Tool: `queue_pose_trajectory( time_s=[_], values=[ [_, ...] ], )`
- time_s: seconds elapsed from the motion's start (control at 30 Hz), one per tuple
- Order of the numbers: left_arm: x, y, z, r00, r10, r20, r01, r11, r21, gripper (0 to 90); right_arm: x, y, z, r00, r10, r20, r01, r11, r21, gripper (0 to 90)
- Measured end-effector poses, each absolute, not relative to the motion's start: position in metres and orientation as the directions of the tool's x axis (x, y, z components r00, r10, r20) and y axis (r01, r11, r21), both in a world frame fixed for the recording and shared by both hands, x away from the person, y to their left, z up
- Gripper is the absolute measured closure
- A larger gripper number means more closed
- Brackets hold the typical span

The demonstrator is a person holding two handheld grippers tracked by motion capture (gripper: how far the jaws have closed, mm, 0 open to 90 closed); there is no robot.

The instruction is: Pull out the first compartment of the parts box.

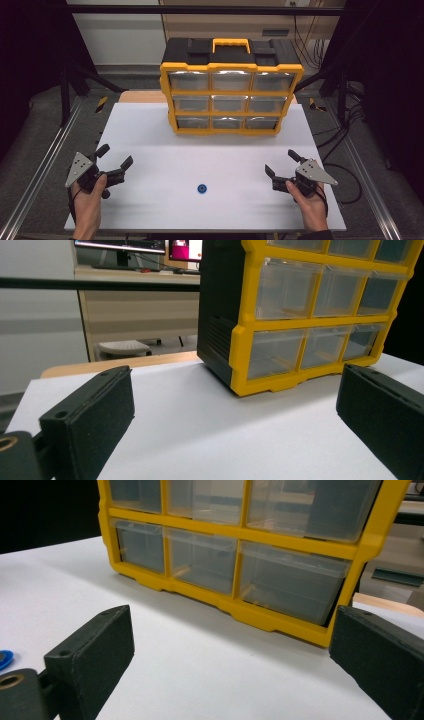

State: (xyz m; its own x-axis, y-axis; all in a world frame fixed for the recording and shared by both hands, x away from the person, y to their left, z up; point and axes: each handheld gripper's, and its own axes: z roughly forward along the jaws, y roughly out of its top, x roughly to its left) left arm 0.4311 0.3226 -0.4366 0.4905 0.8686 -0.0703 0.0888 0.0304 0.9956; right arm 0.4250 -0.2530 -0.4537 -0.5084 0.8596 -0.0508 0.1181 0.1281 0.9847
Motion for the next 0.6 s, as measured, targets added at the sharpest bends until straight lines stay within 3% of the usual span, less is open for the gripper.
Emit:
queue_pose_trajectory(
  time_s=[0.23, 0.6],
  values=[
    [0.431, 0.320, -0.436, 0.513, 0.856, -0.061, 0.101, 0.010, 0.995, 1.5, 0.424, -0.252, -0.452, -0.511, 0.857, -0.064, 0.114, 0.141, 0.983, 4.6],
    [0.431, 0.310, -0.436, 0.485, 0.873, 0.047, 0.107, -0.113, 0.988, 1.6, 0.423, -0.251, -0.452, -0.486, 0.869, -0.089, 0.110, 0.162, 0.981, 3.4]
  ],
)
